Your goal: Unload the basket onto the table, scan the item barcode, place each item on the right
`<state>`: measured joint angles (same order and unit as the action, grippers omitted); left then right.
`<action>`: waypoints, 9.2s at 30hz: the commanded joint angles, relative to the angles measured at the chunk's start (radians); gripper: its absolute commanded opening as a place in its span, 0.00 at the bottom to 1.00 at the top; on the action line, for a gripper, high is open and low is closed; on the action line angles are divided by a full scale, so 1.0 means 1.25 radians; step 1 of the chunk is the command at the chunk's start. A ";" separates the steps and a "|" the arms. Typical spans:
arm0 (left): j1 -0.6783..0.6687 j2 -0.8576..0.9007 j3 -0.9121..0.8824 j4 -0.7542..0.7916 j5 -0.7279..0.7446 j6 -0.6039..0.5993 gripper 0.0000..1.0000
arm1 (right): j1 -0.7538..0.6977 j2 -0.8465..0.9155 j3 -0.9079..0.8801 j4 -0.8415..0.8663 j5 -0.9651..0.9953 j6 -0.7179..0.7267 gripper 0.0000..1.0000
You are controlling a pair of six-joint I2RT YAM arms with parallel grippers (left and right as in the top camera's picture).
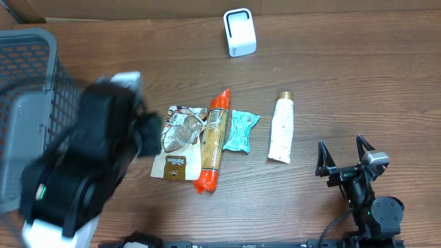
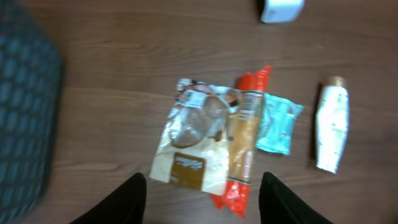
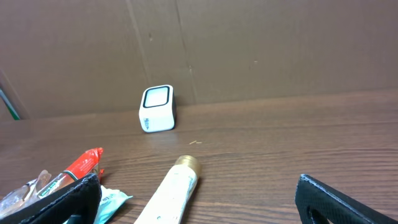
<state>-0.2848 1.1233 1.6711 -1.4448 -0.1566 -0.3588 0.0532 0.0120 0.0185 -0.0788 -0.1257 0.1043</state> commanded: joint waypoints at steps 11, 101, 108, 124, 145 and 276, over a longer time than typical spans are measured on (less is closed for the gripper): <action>0.080 -0.229 -0.407 0.092 0.006 -0.040 0.58 | 0.003 -0.004 -0.008 0.005 0.003 -0.001 1.00; 0.057 -0.591 -0.668 0.284 -0.359 -0.150 1.00 | 0.003 -0.004 -0.008 0.011 -0.032 -0.001 1.00; 0.057 -0.591 -0.668 0.284 -0.359 -0.150 0.99 | 0.003 0.038 0.056 0.014 -0.207 -0.001 1.00; 0.057 -0.591 -0.668 0.284 -0.359 -0.150 1.00 | 0.003 0.760 0.642 -0.347 -0.423 -0.045 1.00; 0.057 -0.591 -0.668 0.284 -0.359 -0.150 0.99 | 0.031 1.373 0.714 -0.296 -0.388 -0.042 0.83; 0.057 -0.591 -0.668 0.280 -0.359 -0.150 1.00 | 0.382 1.857 1.364 0.385 0.645 -1.024 0.04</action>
<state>-0.2096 0.3870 0.8383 -1.0927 -0.5850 -0.5331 0.5072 2.3787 1.6890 0.3809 0.6456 -1.1790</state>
